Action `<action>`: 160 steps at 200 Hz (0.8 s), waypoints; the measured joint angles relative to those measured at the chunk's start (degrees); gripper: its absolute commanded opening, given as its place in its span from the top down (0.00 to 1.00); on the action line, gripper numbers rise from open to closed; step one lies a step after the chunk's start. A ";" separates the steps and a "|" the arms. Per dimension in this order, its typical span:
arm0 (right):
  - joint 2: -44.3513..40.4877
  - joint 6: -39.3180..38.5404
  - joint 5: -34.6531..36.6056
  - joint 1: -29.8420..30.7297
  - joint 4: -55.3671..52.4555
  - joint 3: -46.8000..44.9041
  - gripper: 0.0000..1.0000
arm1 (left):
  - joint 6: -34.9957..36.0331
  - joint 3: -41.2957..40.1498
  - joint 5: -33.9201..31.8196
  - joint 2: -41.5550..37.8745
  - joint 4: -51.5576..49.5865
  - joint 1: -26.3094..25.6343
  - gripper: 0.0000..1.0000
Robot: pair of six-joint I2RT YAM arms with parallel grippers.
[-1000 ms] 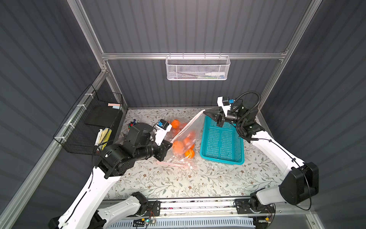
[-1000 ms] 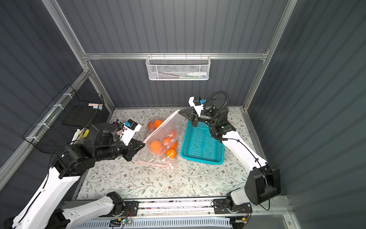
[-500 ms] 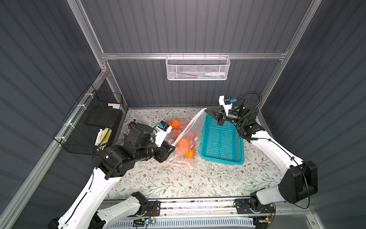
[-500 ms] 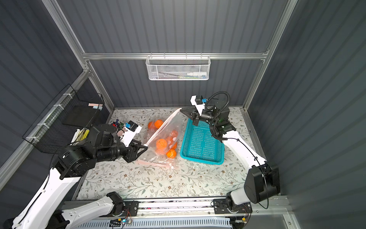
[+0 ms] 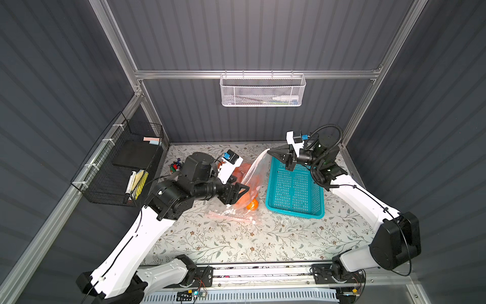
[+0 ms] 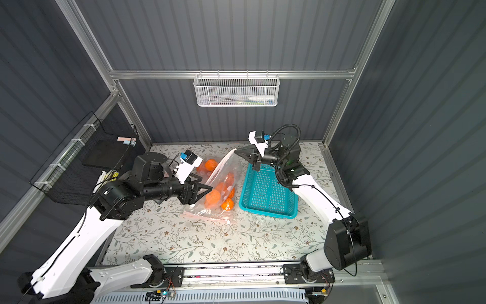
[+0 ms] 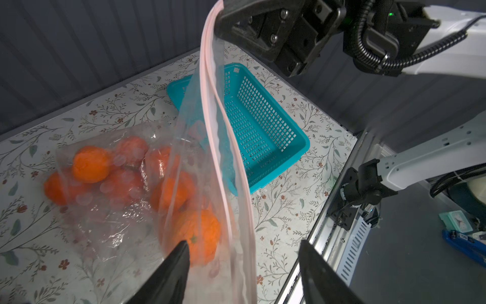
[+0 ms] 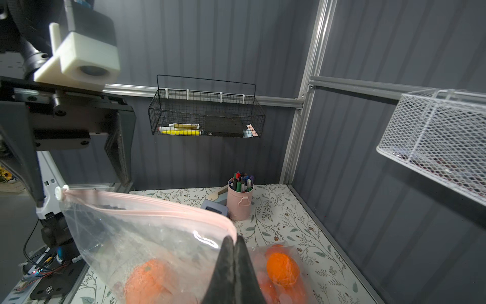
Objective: Open the zip-top bag and take out the orange
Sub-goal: Unzip the zipper on the zipper food storage bag, then open the zipper food storage bag.
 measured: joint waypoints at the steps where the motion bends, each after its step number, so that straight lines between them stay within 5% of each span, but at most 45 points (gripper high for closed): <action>1: 0.00 -0.02 0.02 0.02 0.00 -0.04 1.00 | 0.07 -0.02 0.02 0.04 0.13 0.00 0.42; 76: 0.00 -1.55 -0.15 0.33 -1.31 -0.50 1.00 | -0.15 -1.27 -1.27 0.24 4.61 0.00 0.60; 149: 0.00 -1.99 -0.28 0.52 -1.75 -0.50 1.00 | -1.88 -7.28 -1.29 0.33 7.72 0.00 0.63; 160: 0.00 -2.01 -0.28 0.52 -1.84 -0.50 1.00 | -2.21 -8.22 -1.05 0.70 8.02 0.00 0.70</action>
